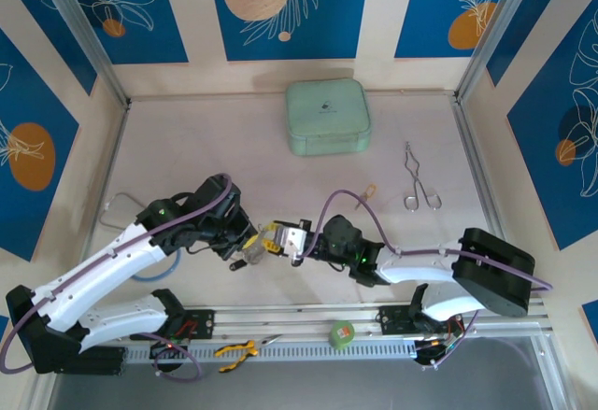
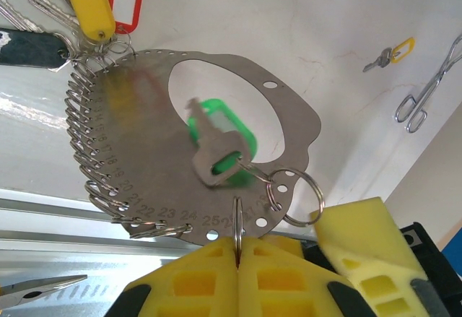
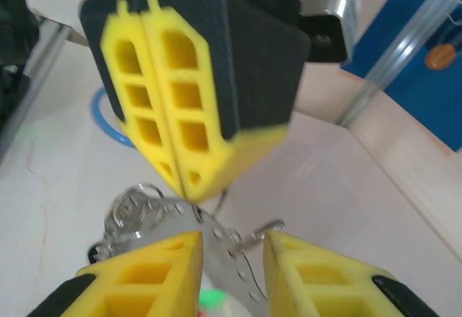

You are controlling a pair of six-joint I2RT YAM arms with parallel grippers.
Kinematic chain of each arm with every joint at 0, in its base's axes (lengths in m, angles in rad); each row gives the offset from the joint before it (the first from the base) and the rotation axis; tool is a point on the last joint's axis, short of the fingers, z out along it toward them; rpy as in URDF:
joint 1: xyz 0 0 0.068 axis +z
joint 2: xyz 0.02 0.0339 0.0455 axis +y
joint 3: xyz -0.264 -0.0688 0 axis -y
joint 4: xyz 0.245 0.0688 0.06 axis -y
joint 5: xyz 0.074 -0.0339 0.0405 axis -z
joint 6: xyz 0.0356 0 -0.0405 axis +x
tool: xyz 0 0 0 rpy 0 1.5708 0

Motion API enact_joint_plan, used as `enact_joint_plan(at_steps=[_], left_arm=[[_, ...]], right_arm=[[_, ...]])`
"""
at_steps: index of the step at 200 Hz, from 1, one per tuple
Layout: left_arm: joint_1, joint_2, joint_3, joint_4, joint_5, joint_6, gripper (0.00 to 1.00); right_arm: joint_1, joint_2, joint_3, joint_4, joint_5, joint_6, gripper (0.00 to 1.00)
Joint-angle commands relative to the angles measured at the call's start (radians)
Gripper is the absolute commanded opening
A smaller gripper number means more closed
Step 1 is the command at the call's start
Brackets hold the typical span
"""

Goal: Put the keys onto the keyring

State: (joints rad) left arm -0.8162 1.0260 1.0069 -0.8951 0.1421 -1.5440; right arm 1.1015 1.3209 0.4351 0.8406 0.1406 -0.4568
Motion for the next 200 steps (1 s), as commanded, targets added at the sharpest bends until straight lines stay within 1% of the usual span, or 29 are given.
enact_joint_plan(at_steps=[1, 11, 22, 41, 63, 100, 122, 160, 200], left_arm=[[0.018, 0.022, 0.042, 0.001, 0.012, -0.096, 0.00], [0.020, 0.033, 0.057, -0.002, 0.017, -0.089, 0.00], [0.020, 0.043, 0.072, -0.006, 0.020, -0.083, 0.00], [0.023, 0.049, 0.082, -0.010, 0.020, -0.080, 0.00], [0.024, 0.050, 0.091, -0.018, 0.024, -0.083, 0.00], [0.025, 0.048, 0.110, -0.039, 0.020, -0.086, 0.00], [0.025, 0.052, 0.118, -0.041, 0.025, -0.086, 0.00], [0.026, 0.058, 0.122, -0.038, 0.034, -0.084, 0.00], [0.026, 0.061, 0.126, -0.040, 0.036, -0.080, 0.00]], right_arm=[[-0.026, -0.137, -0.054, -0.081, 0.096, -0.018, 0.29], [-0.037, -0.204, -0.073, -0.133, 0.089, -0.011, 0.28], [-0.049, -0.281, -0.074, -0.217, 0.046, 0.004, 0.27], [-0.039, -0.315, -0.044, -0.285, 0.012, 0.004, 0.25], [-0.011, -0.264, 0.010, -0.300, 0.041, -0.002, 0.23], [0.012, -0.153, 0.060, -0.205, 0.034, 0.020, 0.24], [0.017, -0.096, 0.091, -0.176, 0.037, 0.015, 0.26], [0.017, -0.044, 0.115, -0.136, 0.036, 0.017, 0.28], [0.016, -0.006, 0.133, -0.121, 0.026, 0.023, 0.27]])
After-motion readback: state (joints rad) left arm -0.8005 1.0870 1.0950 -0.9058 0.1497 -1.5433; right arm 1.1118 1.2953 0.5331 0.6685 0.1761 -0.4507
